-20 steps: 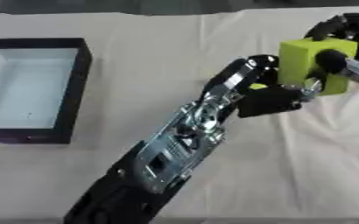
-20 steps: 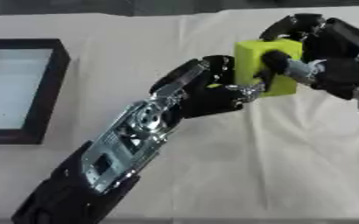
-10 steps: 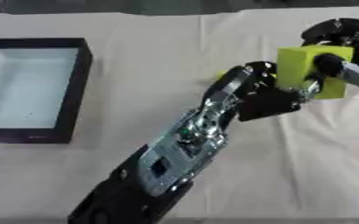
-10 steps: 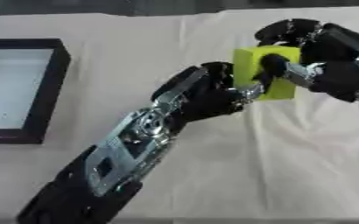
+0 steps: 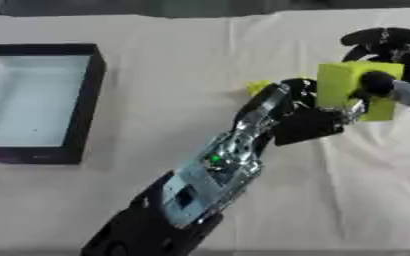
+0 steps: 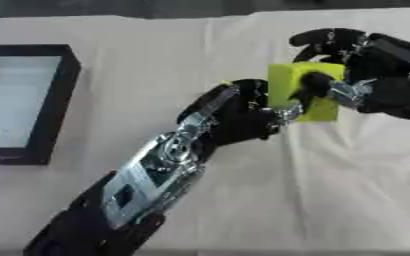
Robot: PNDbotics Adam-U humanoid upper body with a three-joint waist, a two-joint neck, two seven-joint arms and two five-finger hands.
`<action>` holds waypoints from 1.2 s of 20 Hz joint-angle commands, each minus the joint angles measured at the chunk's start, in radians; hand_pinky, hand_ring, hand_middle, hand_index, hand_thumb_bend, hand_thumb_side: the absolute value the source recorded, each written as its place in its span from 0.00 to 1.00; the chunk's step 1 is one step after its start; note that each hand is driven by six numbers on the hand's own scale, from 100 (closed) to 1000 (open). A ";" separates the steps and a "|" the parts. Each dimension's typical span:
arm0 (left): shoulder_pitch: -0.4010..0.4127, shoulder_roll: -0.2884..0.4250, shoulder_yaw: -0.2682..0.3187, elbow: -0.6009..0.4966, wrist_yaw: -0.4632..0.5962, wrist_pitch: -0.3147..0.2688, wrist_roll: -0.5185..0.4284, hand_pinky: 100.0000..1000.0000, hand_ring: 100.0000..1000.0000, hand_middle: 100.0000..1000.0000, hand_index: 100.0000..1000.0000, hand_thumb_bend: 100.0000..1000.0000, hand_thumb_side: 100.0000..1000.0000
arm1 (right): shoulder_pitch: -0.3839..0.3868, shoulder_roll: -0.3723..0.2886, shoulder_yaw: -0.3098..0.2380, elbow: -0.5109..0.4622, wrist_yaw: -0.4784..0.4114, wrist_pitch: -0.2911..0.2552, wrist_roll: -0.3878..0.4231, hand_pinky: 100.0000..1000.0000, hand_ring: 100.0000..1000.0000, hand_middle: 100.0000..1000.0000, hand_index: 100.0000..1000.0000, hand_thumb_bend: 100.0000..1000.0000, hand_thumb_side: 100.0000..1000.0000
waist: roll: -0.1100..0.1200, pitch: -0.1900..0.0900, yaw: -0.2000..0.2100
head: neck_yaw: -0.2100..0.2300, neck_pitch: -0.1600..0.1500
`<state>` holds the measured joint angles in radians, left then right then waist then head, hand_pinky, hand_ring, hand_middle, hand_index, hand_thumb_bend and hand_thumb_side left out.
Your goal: Pick up the objects with one hand, pass them to the other hand, and then place them into the box on the other side of the table.
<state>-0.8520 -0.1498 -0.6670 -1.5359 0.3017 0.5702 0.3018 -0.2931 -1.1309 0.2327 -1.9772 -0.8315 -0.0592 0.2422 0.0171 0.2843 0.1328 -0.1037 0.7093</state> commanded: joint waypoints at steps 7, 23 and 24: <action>-0.005 0.043 0.065 0.013 -0.015 -0.037 0.049 0.50 0.58 0.27 0.32 0.00 0.44 | 0.041 -0.057 -0.044 -0.023 -0.012 0.007 0.026 0.64 0.58 0.73 0.89 0.16 0.51 | 0.001 -0.032 -0.007 | -0.008 -0.016; 0.007 0.070 0.072 0.039 -0.051 -0.066 0.069 0.48 0.59 0.27 0.33 0.00 0.43 | 0.060 -0.072 -0.090 -0.023 -0.037 0.014 0.043 0.64 0.60 0.76 0.92 0.17 0.78 | 0.005 -0.034 -0.010 | -0.016 -0.030; 0.008 0.073 0.072 0.039 -0.052 -0.067 0.068 0.48 0.59 0.27 0.33 0.00 0.43 | 0.060 -0.073 -0.095 -0.023 -0.045 0.013 0.041 0.64 0.60 0.76 0.92 0.17 0.79 | 0.006 -0.035 -0.011 | -0.017 -0.030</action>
<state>-0.8324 -0.0879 -0.6086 -1.4906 0.2566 0.5060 0.3659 -0.2277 -1.1620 0.1613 -1.9850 -0.8652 -0.0405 0.2830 0.0171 0.2843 0.1241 -0.1173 0.6914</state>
